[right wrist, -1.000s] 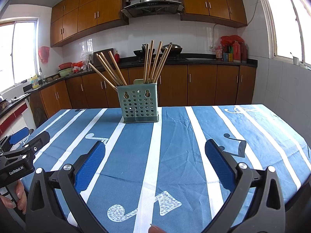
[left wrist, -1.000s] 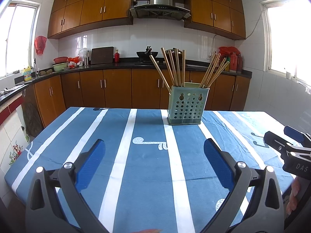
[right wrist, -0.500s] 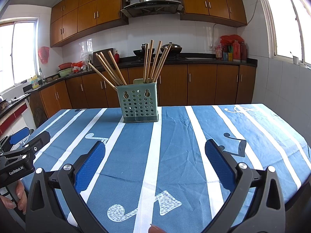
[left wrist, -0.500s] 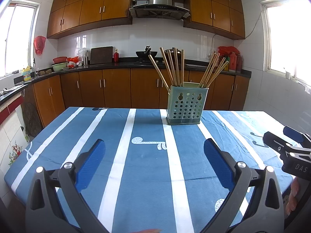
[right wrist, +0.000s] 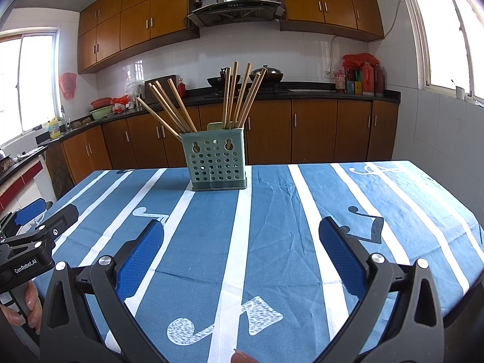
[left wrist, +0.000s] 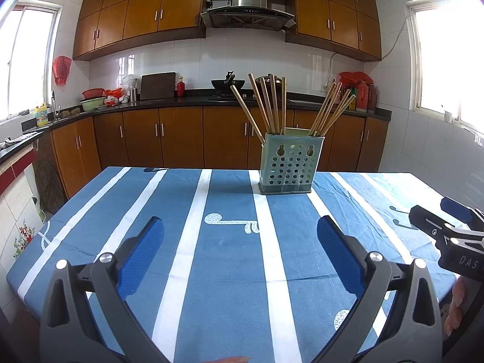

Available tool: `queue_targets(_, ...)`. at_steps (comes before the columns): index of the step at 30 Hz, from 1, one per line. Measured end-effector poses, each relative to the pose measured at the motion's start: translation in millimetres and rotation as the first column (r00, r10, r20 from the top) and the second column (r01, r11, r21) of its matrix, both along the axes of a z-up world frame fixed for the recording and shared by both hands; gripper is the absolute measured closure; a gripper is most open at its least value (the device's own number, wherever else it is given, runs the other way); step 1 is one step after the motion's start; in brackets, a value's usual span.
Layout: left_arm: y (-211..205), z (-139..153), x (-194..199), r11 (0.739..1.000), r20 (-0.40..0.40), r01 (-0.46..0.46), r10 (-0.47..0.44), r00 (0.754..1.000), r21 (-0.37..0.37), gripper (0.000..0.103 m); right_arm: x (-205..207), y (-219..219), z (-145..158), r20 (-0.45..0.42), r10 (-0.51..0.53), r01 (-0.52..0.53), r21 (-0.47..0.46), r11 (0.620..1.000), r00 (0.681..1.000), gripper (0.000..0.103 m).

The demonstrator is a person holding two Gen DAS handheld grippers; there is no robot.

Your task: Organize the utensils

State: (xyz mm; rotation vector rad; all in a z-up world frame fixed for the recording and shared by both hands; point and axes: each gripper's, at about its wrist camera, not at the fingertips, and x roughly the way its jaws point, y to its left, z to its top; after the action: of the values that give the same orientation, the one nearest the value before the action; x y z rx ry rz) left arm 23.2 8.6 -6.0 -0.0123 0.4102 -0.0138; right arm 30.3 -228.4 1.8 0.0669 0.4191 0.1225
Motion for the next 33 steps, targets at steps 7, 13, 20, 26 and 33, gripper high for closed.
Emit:
queue_targets(7,-1.4,-0.7,-0.1,1.0,-0.002,0.002,-0.002,1.0,0.0,0.004,0.2,0.0,-0.3,-0.001,-0.001,0.001,0.001,1.0,1.0,0.002)
queue_targets(13,-0.9,-0.3,-0.2,1.0,-0.005,0.002,-0.002,1.0,-0.003,0.004,0.2,0.2,0.0,-0.001,-0.001,0.001,0.001,1.0,1.0,0.002)
queue_targets(20,-1.2,-0.2,-0.2,1.0,-0.005,0.003,-0.003,1.0,-0.003,0.004,0.3,0.4,0.5,-0.002,-0.001,0.001,0.001,1.0,1.0,0.002)
queue_targets(26,-1.3,0.7,-0.6,1.0,0.004,0.006,-0.006,1.0,-0.001,0.004,0.4,0.6,0.8,-0.003,0.0,0.0,0.001,1.0,1.0,0.002)
queue_targets(33,1.2,2.3,0.1,1.0,-0.006,0.0,0.0,1.0,-0.008,0.004,0.4,1.2,0.7,-0.004,-0.001,0.001,0.001,1.0,1.0,0.002)
